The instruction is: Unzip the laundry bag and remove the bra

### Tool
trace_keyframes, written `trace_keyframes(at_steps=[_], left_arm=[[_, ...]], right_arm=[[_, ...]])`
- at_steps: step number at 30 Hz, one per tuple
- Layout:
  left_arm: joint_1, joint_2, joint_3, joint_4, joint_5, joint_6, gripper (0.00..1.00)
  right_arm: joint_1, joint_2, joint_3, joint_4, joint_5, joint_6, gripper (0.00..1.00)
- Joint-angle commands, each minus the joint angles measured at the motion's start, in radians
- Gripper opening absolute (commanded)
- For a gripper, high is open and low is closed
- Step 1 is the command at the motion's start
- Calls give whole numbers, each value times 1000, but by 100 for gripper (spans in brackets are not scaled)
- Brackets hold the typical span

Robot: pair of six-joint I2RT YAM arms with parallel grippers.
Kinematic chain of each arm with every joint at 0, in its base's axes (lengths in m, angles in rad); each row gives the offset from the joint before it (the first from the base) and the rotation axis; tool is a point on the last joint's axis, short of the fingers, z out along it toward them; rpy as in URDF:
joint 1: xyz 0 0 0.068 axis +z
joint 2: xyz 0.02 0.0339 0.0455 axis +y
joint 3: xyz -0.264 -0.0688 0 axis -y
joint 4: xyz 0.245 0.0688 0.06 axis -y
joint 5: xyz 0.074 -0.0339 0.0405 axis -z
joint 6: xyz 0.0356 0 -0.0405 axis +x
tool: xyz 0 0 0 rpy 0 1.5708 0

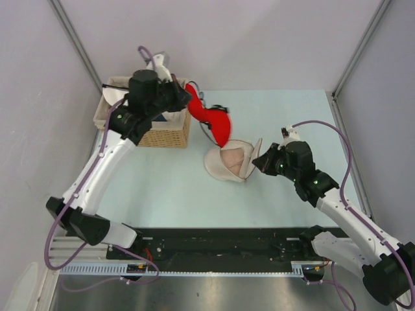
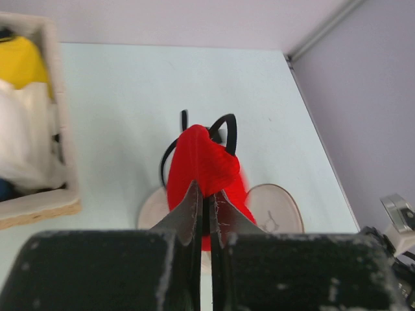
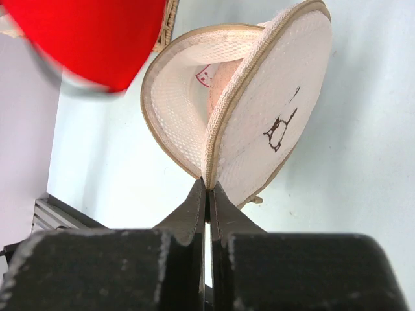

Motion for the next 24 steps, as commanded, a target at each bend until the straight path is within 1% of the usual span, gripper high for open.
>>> trace_keyframes(at_steps=[1,2,5,11,17,18,22,24], left_arm=[[111,-99,-69,33,55,-26,0],[148,-99,-84,38,69,-29,1],[199,-77,-95,38,89,-31,1],[280,-63,-119,44,115,-40,0],[358,-67,-95,53,154,-52,0],[362,-62,-83,50,157,-51,1],[368,-34,64,-3,128,-25,0],[375,-33,100,-6,106,-16,1]], right_arm=[[-8,-18,40,3,14,-19,0],[-8,-18,40,3,10,-21,0],[-8,-16,40,8,9,-21,0],[-9,-23,42,0,15,-19,0],[-17,-21,42,-6,20,-19,0],[-22,-19,42,-4,15,-21,0],[-31,-7,40,11,-2,-22,0],[-32,2,40,13,-3,-21,0]])
